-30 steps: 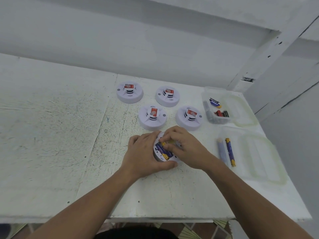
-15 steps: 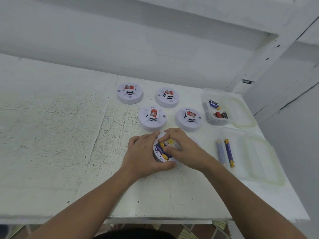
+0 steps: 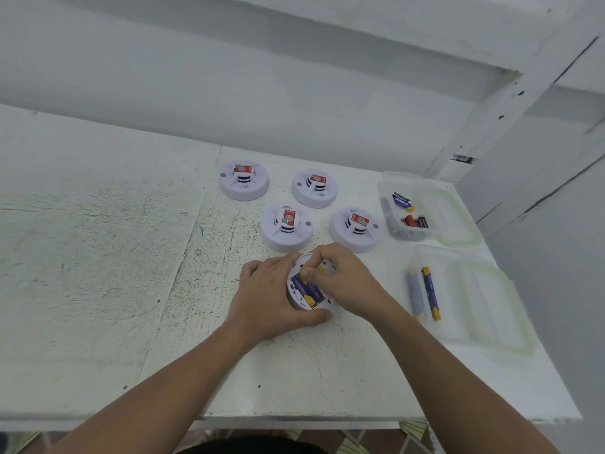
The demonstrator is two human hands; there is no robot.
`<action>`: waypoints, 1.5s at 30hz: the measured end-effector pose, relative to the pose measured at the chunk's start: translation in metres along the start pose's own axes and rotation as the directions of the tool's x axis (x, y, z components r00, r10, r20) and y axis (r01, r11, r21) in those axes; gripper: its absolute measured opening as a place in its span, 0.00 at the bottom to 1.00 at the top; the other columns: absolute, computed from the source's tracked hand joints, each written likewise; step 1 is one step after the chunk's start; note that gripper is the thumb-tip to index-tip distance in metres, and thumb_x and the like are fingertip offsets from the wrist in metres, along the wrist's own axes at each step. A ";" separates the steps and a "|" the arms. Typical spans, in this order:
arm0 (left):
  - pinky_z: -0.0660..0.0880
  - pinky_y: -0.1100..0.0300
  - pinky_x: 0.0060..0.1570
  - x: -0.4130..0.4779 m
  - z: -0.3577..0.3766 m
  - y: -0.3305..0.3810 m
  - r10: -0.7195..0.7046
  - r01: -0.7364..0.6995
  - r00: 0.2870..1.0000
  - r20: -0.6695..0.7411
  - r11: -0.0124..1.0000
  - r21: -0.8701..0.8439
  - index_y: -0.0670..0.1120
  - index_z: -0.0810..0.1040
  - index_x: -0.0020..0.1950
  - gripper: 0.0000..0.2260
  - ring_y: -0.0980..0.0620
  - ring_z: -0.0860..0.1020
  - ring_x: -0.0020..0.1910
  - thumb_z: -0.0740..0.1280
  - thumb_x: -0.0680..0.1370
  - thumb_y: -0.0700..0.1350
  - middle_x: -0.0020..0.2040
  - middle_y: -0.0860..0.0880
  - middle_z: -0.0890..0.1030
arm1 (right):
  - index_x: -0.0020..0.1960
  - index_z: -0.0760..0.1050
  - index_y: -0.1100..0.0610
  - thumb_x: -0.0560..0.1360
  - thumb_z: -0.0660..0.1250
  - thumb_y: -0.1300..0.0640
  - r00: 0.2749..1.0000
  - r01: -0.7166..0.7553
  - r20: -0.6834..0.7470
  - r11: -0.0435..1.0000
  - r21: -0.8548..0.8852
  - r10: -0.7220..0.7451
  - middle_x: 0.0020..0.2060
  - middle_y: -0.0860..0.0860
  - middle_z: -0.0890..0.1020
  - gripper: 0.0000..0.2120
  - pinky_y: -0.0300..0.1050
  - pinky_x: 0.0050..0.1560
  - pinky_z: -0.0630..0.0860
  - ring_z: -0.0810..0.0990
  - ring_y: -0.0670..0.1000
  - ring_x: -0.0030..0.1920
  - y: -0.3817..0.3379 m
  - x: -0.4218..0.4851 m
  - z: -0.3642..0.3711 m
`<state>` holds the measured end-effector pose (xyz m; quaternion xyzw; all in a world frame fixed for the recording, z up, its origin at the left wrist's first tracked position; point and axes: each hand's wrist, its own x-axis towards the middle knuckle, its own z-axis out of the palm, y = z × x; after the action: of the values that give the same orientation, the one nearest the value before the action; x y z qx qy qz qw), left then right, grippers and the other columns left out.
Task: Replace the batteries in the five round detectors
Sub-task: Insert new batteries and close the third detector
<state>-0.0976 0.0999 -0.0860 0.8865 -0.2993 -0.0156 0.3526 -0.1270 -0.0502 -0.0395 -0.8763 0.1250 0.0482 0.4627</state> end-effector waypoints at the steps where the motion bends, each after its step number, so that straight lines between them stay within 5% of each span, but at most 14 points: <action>1: 0.60 0.59 0.60 0.000 0.000 0.000 -0.001 0.001 1.000 0.001 1.000 0.003 0.57 0.70 0.62 0.36 0.62 0.72 0.53 0.65 0.60 0.75 0.51 0.62 0.76 | 0.43 0.75 0.51 0.73 0.70 0.55 1.000 0.000 0.005 1.000 0.018 0.000 0.50 0.47 0.77 0.04 0.29 0.37 0.73 0.78 0.41 0.48 -0.002 0.000 -0.001; 8: 0.62 0.57 0.59 0.002 0.001 -0.002 -0.014 0.014 1.000 0.016 1.000 0.015 0.57 0.70 0.58 0.34 0.63 0.73 0.50 0.65 0.59 0.75 0.48 0.62 0.76 | 0.53 0.69 0.51 0.72 0.72 0.57 0.997 -0.044 0.065 0.997 0.065 0.040 0.49 0.45 0.78 0.14 0.32 0.36 0.76 0.80 0.43 0.46 -0.006 0.002 -0.003; 19: 0.63 0.57 0.59 0.004 -0.002 -0.002 -0.017 0.017 0.999 0.040 1.000 0.004 0.58 0.69 0.58 0.35 0.63 0.73 0.50 0.64 0.58 0.76 0.47 0.64 0.76 | 0.53 0.70 0.49 0.76 0.68 0.59 0.998 -0.015 0.068 0.999 0.048 0.011 0.49 0.41 0.78 0.10 0.32 0.37 0.78 0.80 0.42 0.46 -0.003 0.000 -0.005; 26: 0.62 0.57 0.58 0.003 -0.004 -0.003 -0.023 0.024 0.998 0.064 1.000 -0.019 0.60 0.70 0.59 0.36 0.64 0.73 0.50 0.65 0.57 0.77 0.48 0.65 0.76 | 0.53 0.75 0.48 0.74 0.69 0.62 0.999 -0.035 -0.007 0.993 0.110 0.036 0.51 0.45 0.81 0.11 0.46 0.50 0.81 0.81 0.45 0.51 0.008 -0.005 -0.014; 32: 0.57 0.61 0.55 0.000 -0.011 0.002 -0.009 0.012 0.996 0.086 0.999 -0.038 0.59 0.70 0.62 0.39 0.64 0.69 0.50 0.65 0.56 0.76 0.49 0.67 0.71 | 0.56 0.76 0.55 0.78 0.61 0.63 0.899 -0.149 -0.436 0.959 -0.240 0.031 0.53 0.50 0.80 0.09 0.37 0.51 0.70 0.76 0.46 0.51 0.027 -0.018 -0.030; 38: 0.59 0.60 0.56 -0.001 -0.012 0.000 -0.014 0.021 0.993 0.119 0.998 -0.062 0.63 0.69 0.61 0.36 0.67 0.70 0.50 0.66 0.57 0.75 0.47 0.72 0.71 | 0.55 0.76 0.58 0.75 0.65 0.49 0.913 -0.240 -0.406 0.859 -0.453 0.041 0.53 0.51 0.79 0.14 0.44 0.50 0.71 0.76 0.51 0.53 0.048 -0.037 -0.015; 42: 0.59 0.60 0.58 0.000 -0.012 -0.001 -0.011 0.022 0.988 0.156 0.997 -0.067 0.66 0.66 0.60 0.35 0.66 0.70 0.51 0.64 0.56 0.76 0.49 0.73 0.70 | 0.49 0.75 0.58 0.77 0.64 0.53 0.913 -0.202 -0.403 0.779 -0.594 -0.070 0.47 0.52 0.78 0.09 0.45 0.43 0.68 0.76 0.54 0.50 0.050 -0.044 -0.007; 45: 0.57 0.60 0.60 0.001 -0.012 -0.001 -0.011 0.021 0.982 0.187 0.998 -0.051 0.63 0.65 0.66 0.43 0.64 0.67 0.54 0.62 0.54 0.78 0.54 0.73 0.67 | 0.49 0.74 0.59 0.79 0.60 0.55 0.920 -0.204 -0.385 0.746 -0.634 -0.076 0.48 0.53 0.77 0.08 0.43 0.42 0.65 0.75 0.54 0.49 0.049 -0.044 -0.004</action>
<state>-0.0929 0.1074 -0.0773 0.8740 -0.3233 -0.1092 0.3460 -0.1821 -0.0724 -0.0670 -0.9696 0.2189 -0.0682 0.0856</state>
